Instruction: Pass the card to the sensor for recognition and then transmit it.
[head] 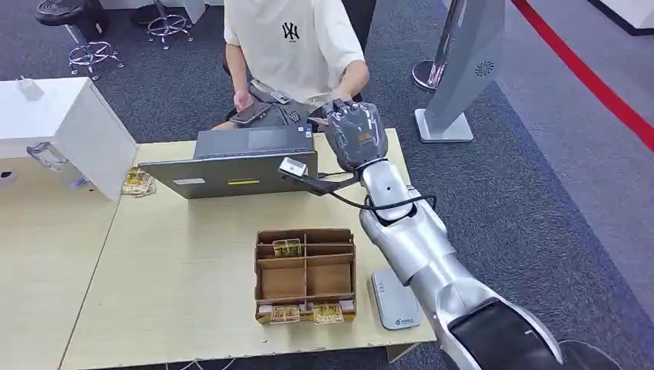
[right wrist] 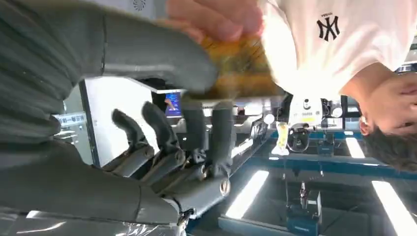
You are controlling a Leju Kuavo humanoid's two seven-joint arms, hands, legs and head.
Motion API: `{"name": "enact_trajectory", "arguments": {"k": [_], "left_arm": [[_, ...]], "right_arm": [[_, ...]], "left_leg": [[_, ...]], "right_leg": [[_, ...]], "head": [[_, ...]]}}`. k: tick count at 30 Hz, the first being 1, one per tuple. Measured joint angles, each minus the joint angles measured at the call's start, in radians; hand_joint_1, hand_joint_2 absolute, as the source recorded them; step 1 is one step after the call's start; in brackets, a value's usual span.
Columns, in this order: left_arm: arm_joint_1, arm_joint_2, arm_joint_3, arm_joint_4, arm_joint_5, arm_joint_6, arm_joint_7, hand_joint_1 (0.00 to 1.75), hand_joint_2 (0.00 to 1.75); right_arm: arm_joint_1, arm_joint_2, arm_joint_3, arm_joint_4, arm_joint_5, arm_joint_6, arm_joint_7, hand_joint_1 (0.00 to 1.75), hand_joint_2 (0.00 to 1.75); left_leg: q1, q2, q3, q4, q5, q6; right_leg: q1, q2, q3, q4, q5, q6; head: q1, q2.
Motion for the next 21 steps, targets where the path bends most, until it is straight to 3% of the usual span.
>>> {"name": "enact_trajectory", "arguments": {"k": [3, 8, 11, 13, 15, 16, 18, 21], "left_arm": [[0.000, 0.001, -0.011, 0.000, 0.000, 0.000, 0.011, 0.00, 0.00], [0.000, 0.000, -0.012, 0.000, 0.001, -0.006, 0.013, 0.00, 0.00], [0.001, 0.000, -0.012, 0.000, 0.008, -0.006, 0.019, 0.00, 0.00], [0.001, -0.001, -0.012, 0.000, 0.021, -0.004, 0.026, 0.00, 0.00], [0.002, -0.002, -0.012, 0.000, 0.038, 0.003, 0.033, 0.00, 0.00], [0.004, -0.003, -0.011, 0.000, 0.047, 0.007, 0.035, 0.00, 0.00], [0.006, -0.005, -0.009, 0.000, 0.061, 0.013, 0.042, 0.00, 0.00], [0.007, -0.005, -0.003, 0.000, 0.073, 0.022, 0.044, 0.00, 0.00]], "right_arm": [[0.001, 0.000, 0.000, 0.007, -0.019, 0.000, 0.008, 0.00, 0.00], [0.048, 0.009, -0.028, -0.040, -0.079, 0.000, -0.058, 0.00, 0.00], [0.100, 0.031, -0.077, -0.107, -0.193, -0.001, -0.188, 0.00, 0.00], [0.145, 0.058, -0.112, -0.156, -0.387, 0.001, -0.303, 0.00, 0.00], [0.213, 0.072, -0.108, -0.227, -0.713, 0.081, -0.375, 0.00, 0.00], [0.258, 0.078, -0.099, -0.289, -0.932, 0.182, -0.393, 0.00, 0.00], [0.340, 0.080, -0.073, -0.405, -1.199, 0.343, -0.399, 0.00, 0.00], [0.422, 0.071, -0.019, -0.548, -1.469, 0.560, -0.410, 0.00, 0.00]], "left_leg": [[0.000, 0.000, 0.000, 0.000, 0.000, 0.000], [0.000, 0.000, 0.000, 0.000, 0.000, 0.000], [0.000, 0.000, 0.000, 0.000, 0.000, 0.000], [0.000, 0.000, 0.000, 0.000, 0.000, 0.000], [0.000, -0.001, 0.000, 0.000, 0.000, 0.000], [0.001, -0.002, -0.001, 0.000, -0.001, 0.000], [0.000, -0.002, -0.001, 0.000, -0.001, 0.000], [0.001, -0.001, -0.002, 0.000, -0.001, -0.001]], "right_leg": [[0.000, 0.000, 0.000, 0.000, 0.000, 0.000], [0.000, 0.000, 0.000, 0.000, 0.000, 0.000], [0.000, 0.000, 0.000, 0.000, 0.000, 0.000], [0.000, 0.000, 0.000, 0.000, 0.000, 0.000], [0.000, -0.001, 0.000, 0.000, -0.001, 0.000], [0.000, -0.001, 0.000, 0.000, -0.001, 0.000], [0.000, -0.001, -0.001, 0.000, -0.001, 0.000], [0.000, 0.000, -0.002, 0.000, -0.001, 0.000]], "head": [[0.000, 0.000], [0.000, 0.000], [0.000, 0.000], [0.000, 0.000], [0.000, 0.000], [0.000, 0.000], [0.000, 0.000], [0.000, 0.000]]}}
